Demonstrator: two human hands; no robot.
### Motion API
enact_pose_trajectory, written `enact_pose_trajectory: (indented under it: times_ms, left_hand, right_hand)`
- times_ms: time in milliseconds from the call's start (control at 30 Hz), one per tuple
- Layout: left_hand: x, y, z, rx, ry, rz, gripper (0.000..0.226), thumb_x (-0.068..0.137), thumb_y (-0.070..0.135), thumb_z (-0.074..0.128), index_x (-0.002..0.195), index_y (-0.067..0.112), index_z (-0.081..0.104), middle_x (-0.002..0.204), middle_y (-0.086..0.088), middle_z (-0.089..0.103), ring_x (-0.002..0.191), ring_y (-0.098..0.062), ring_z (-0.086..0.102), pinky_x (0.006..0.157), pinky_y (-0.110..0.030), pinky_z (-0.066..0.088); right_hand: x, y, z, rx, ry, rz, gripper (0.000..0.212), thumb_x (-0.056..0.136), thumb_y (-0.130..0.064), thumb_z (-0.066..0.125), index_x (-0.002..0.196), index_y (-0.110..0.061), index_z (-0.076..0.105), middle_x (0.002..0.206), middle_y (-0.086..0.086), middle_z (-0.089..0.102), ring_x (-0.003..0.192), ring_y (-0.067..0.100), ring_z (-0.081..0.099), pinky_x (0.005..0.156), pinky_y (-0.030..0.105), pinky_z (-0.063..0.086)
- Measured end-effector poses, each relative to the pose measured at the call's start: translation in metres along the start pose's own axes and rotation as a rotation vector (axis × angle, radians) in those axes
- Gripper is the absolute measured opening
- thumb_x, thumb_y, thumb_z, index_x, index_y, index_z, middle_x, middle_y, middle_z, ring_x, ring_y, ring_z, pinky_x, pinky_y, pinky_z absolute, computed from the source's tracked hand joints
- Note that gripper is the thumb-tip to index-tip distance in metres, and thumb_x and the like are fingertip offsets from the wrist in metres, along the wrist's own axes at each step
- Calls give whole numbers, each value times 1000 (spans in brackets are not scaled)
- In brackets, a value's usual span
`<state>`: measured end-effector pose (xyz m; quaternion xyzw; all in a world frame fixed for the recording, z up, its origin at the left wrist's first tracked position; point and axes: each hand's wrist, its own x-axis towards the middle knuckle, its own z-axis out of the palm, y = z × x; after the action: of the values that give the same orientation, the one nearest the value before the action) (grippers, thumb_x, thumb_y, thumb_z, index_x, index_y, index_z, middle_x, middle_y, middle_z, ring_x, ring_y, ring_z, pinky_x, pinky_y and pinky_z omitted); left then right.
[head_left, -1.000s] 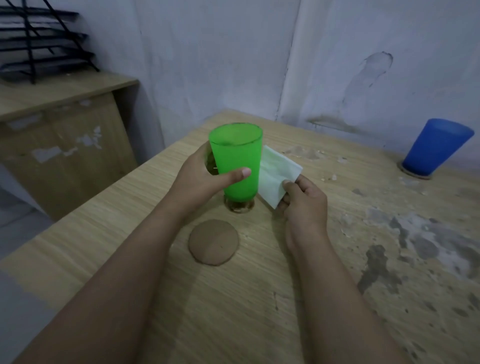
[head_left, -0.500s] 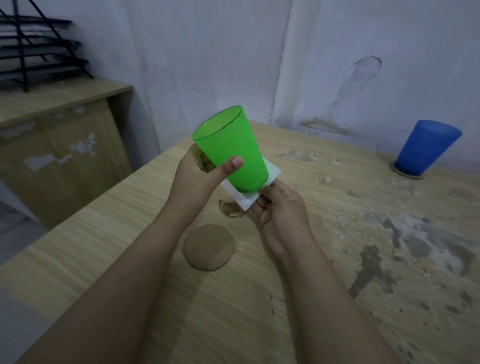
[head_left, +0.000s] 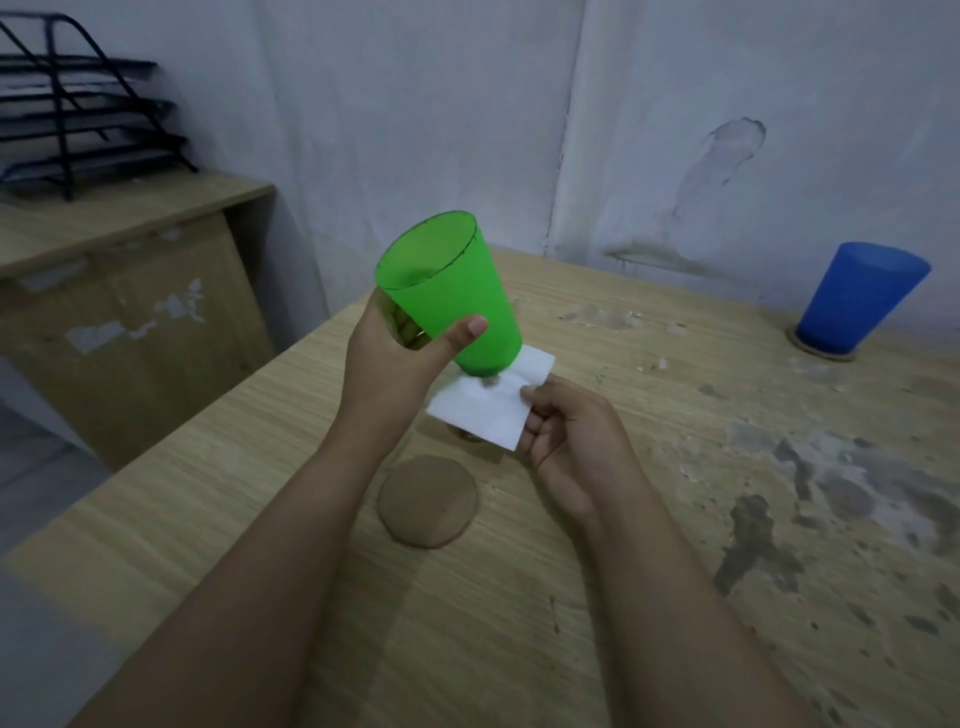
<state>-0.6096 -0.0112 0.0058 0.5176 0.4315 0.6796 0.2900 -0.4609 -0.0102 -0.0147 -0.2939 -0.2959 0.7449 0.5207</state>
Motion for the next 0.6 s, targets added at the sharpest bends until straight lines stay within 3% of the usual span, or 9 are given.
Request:
enact_pose_trajectory:
  times_ms: [200, 433, 600]
  left_hand:
    - [0, 1, -2, 16, 14, 20, 63, 64, 35, 77, 117, 10, 54, 105, 7, 67, 94, 0, 66, 74, -11, 50]
    - [-7, 0, 6, 60, -39, 21, 56, 61, 39, 78, 108, 16, 58, 92, 17, 70, 88, 3, 67, 71, -11, 49]
    - [-10, -4, 11, 97, -73, 7, 50, 57, 43, 82, 98, 29, 58, 88, 25, 71, 86, 2, 67, 69, -10, 49]
  right_hand:
    - [3, -4, -4, 22, 86, -12, 24, 81, 8, 42, 94, 7, 62, 96, 25, 69, 79, 30, 69, 74, 42, 57]
    - [4, 0, 0, 110, 26, -14, 27, 91, 3, 35, 108, 12, 55, 103, 30, 67, 95, 36, 68, 86, 50, 54]
    - [3, -4, -2, 270, -36, -19, 28, 93, 4, 32, 112, 10, 51, 110, 33, 63, 99, 35, 67, 81, 44, 57]
